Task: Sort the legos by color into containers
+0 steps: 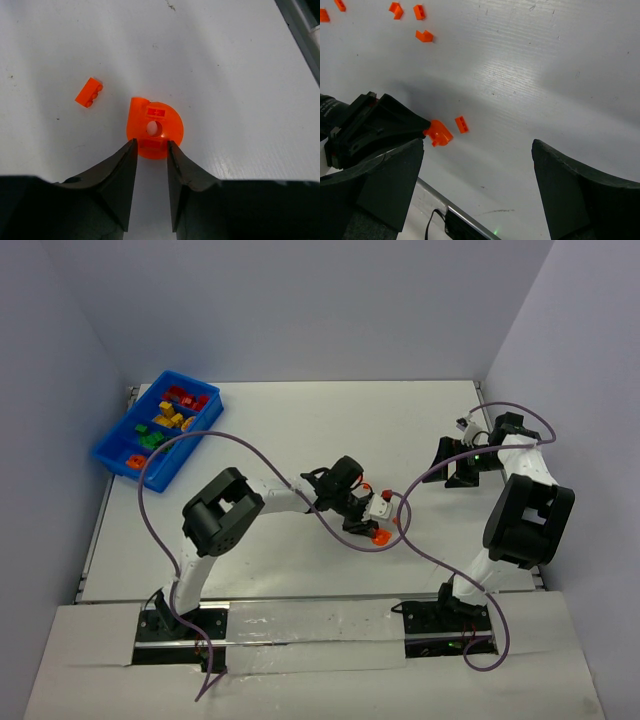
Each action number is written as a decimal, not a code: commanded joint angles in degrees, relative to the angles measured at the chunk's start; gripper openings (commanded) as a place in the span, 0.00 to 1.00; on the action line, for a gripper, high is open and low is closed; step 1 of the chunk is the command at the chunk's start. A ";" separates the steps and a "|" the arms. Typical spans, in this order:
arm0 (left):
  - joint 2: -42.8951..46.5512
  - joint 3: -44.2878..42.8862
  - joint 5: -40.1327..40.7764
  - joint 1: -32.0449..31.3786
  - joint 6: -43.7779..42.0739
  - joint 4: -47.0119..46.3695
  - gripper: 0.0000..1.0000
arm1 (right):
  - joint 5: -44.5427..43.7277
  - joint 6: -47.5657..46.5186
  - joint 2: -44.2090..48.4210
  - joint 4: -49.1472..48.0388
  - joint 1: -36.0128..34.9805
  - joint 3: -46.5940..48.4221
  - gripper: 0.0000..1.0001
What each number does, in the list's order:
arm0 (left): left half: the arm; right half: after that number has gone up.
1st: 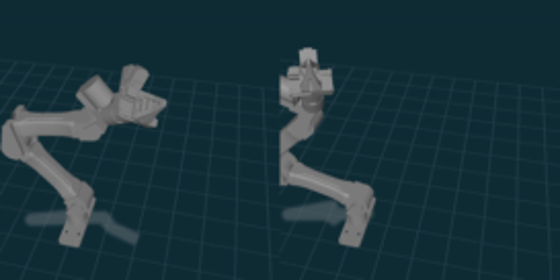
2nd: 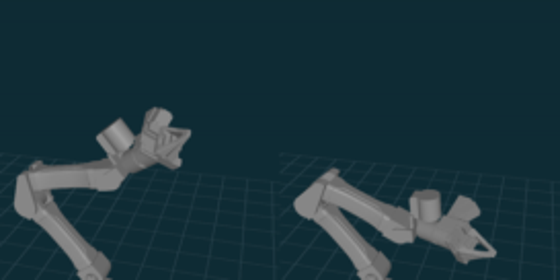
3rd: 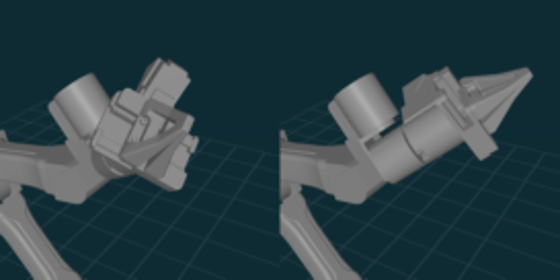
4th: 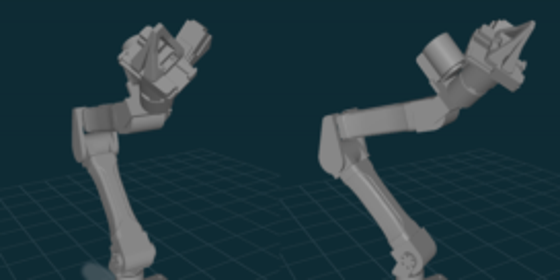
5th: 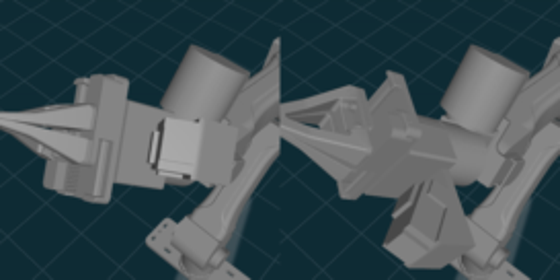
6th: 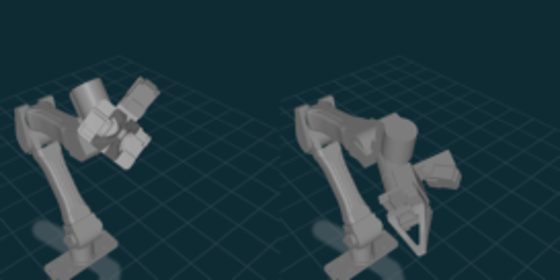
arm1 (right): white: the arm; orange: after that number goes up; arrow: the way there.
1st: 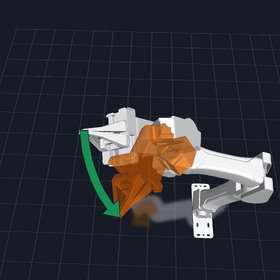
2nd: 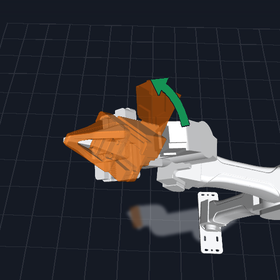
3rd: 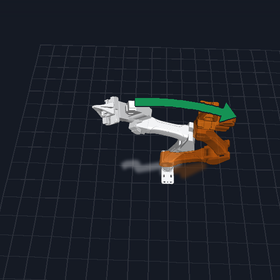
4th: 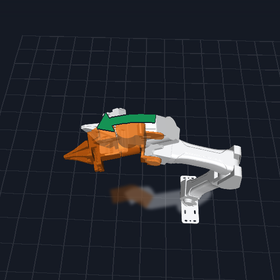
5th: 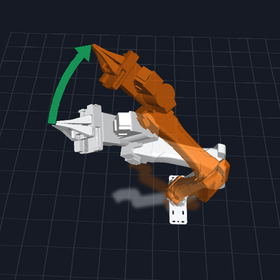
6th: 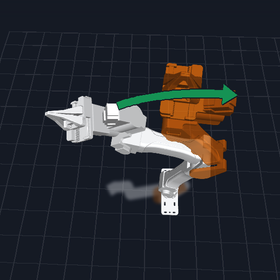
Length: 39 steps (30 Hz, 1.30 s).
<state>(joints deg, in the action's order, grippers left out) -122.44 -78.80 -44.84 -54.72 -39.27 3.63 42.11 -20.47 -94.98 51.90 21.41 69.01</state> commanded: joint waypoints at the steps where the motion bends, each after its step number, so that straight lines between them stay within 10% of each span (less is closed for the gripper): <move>1: -1.33 -2.87 -2.18 -0.30 -0.79 1.19 0.43 | 1.13 -0.68 -0.26 0.63 0.30 1.83 0.95; 26: 3.47 1.01 -4.38 2.14 4.26 -0.61 0.00 | 1.45 -0.36 -0.43 0.18 0.21 1.70 0.94; 39: 14.89 8.75 -4.75 14.40 6.19 4.86 0.00 | 2.77 0.51 -1.00 0.31 -0.98 3.37 0.94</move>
<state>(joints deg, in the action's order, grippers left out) -114.19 -71.54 -46.97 -44.75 -33.89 5.97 43.16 -20.43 -95.85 51.92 21.24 69.28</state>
